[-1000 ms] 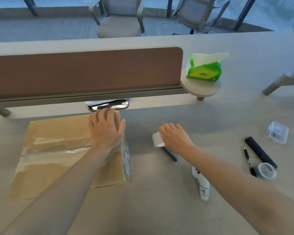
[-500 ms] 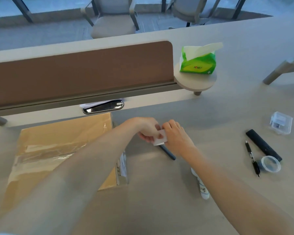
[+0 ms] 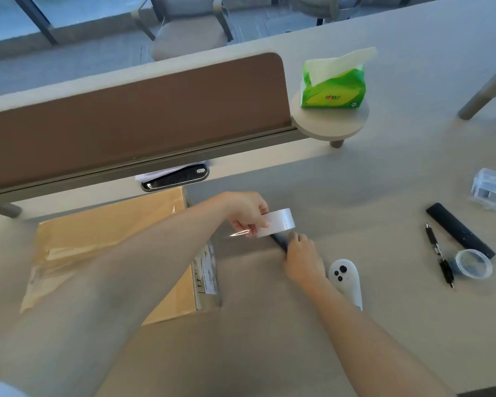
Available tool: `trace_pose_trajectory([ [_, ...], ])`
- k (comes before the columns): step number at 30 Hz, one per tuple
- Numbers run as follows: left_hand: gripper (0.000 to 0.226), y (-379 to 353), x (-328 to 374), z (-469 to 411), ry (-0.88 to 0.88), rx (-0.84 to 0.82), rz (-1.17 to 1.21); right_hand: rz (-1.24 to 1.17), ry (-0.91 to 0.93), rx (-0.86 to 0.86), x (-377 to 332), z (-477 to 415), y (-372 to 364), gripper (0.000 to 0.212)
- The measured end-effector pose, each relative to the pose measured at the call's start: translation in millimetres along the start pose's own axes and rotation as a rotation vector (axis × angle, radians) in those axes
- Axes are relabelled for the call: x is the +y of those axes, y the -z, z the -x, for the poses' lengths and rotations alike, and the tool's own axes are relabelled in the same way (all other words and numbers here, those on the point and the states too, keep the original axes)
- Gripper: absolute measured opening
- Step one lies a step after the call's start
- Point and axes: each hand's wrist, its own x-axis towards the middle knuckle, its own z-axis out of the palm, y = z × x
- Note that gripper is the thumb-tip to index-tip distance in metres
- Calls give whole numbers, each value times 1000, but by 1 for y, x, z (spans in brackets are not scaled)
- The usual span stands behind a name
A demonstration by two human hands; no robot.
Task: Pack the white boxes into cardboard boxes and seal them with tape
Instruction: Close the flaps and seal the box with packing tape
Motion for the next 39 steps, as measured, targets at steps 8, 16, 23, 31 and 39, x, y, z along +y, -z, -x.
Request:
trace_pose_trajectory([
  [8,16,12,4,1,2,-92,103,-42,-203,-173,14,41,25,14],
  [16,16,14,3,-1,14,-115,155,-164,-30,-190,-1,88,48,5],
  [23,21,15,0,3,-30,-63,168,-244,116,-97,-54,78,52,12],
  [31,19,15,2,5,-7,-17,97,-31,203,-77,-94,67,42,72],
  [39,27,10,-4,0,0,61,24,74,181,-236,-90,69,48,57],
])
